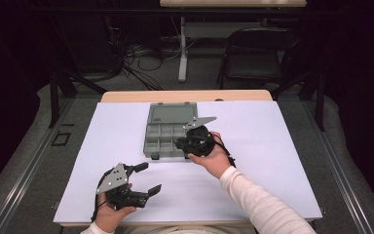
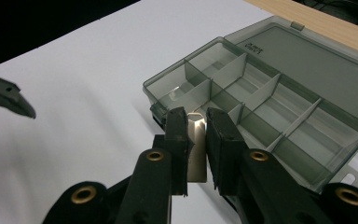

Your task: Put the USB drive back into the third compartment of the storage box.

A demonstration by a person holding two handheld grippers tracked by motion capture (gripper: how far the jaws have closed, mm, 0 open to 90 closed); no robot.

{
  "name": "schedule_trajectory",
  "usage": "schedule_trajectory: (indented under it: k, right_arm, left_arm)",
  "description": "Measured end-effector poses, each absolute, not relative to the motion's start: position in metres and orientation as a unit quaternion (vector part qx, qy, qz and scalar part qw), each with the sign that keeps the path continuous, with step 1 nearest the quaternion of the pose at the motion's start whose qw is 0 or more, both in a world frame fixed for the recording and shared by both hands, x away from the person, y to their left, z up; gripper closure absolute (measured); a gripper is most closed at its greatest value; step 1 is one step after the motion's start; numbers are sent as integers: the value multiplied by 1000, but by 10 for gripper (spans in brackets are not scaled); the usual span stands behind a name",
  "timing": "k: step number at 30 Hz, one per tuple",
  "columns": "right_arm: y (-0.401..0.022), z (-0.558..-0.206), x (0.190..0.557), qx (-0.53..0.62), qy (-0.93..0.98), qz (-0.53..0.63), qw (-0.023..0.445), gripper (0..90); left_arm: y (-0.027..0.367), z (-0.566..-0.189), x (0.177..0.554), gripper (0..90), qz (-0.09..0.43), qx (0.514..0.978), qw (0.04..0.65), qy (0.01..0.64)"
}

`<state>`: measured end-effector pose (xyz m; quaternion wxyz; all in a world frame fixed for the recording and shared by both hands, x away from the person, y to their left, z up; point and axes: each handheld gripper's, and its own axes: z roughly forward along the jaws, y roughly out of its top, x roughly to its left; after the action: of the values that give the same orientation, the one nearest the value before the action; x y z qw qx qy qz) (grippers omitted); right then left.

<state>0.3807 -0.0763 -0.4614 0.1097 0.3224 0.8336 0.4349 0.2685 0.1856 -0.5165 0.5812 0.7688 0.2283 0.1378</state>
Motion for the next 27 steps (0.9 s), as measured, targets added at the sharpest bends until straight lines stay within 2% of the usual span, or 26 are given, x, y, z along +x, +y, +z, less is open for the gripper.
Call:
schedule_trajectory:
  k: [11,27]
  right_arm:
    - [-63,-462,406,338,836,415,122,794]
    - [-62,-485,439,380,827,395,129,794]
  left_arm:
    - [186,-516,269,145,136,767,584,228]
    - [186,-517,269,148,136,768,583,228]
